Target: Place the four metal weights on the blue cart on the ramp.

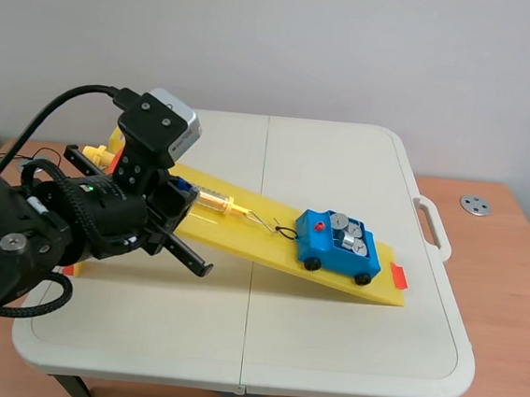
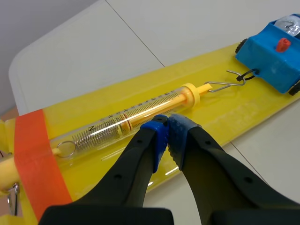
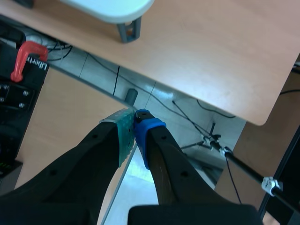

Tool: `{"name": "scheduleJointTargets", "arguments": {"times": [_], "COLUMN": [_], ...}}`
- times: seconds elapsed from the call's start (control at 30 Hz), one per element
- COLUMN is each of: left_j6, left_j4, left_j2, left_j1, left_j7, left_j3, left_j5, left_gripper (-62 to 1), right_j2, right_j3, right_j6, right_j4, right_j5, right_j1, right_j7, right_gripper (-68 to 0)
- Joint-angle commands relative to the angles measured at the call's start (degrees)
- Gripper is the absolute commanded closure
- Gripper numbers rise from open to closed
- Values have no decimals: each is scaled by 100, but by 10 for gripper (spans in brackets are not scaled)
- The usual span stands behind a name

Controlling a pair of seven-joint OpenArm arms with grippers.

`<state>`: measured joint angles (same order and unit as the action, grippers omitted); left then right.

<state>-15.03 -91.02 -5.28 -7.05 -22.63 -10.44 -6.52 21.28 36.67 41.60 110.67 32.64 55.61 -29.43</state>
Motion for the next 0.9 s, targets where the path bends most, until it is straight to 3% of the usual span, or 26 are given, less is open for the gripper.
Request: {"name": "scheduleJointTargets", "arguments": {"times": [0.0, 0.3, 0.4, 0.47, 0.53, 0.7, 0.77, 0.8, 0.87], "left_j6": [223, 177, 179, 181, 179, 181, 214, 243, 315], "left_j4": [-1266, -2562, -2898, -3099, -3274, -3576, -3587, -3585, -3585], "left_j2": [-197, -632, -636, -634, -634, -597, -586, -586, -588], "left_j1": [-212, -1561, -2055, -2352, -2623, -3117, -3239, -3294, -3316], "left_j7": [428, -98, -190, -278, -286, -162, 50, 55, 28], "left_j3": [125, 125, 125, 125, 125, 122, 125, 125, 125], "left_j5": [466, 811, 811, 811, 811, 809, 807, 807, 807], "left_gripper": [-27, -28, -57, -117, -218, -608, -623, -623, -623], "right_j2": [111, 107, 107, 107, 105, 92, 92, 92, 92], "right_j3": [212, 190, 177, 114, -17, -588, -866, -1005, -1272], "right_j6": [112, 112, 112, 112, 112, 112, 111, -35, -389], "right_j4": [623, 623, 623, 623, 621, 614, 599, 588, 588], "right_j5": [407, 496, 619, 686, 684, 680, 680, 675, 595], "right_j1": [-341, -1335, -1639, -1816, -1982, -2323, -2420, -2455, -2500], "right_j7": [645, 855, 852, 835, 839, 918, 992, 1027, 1051], "right_gripper": [-6, -11, -102, -199, -304, -478, -573, -636, -661]}}
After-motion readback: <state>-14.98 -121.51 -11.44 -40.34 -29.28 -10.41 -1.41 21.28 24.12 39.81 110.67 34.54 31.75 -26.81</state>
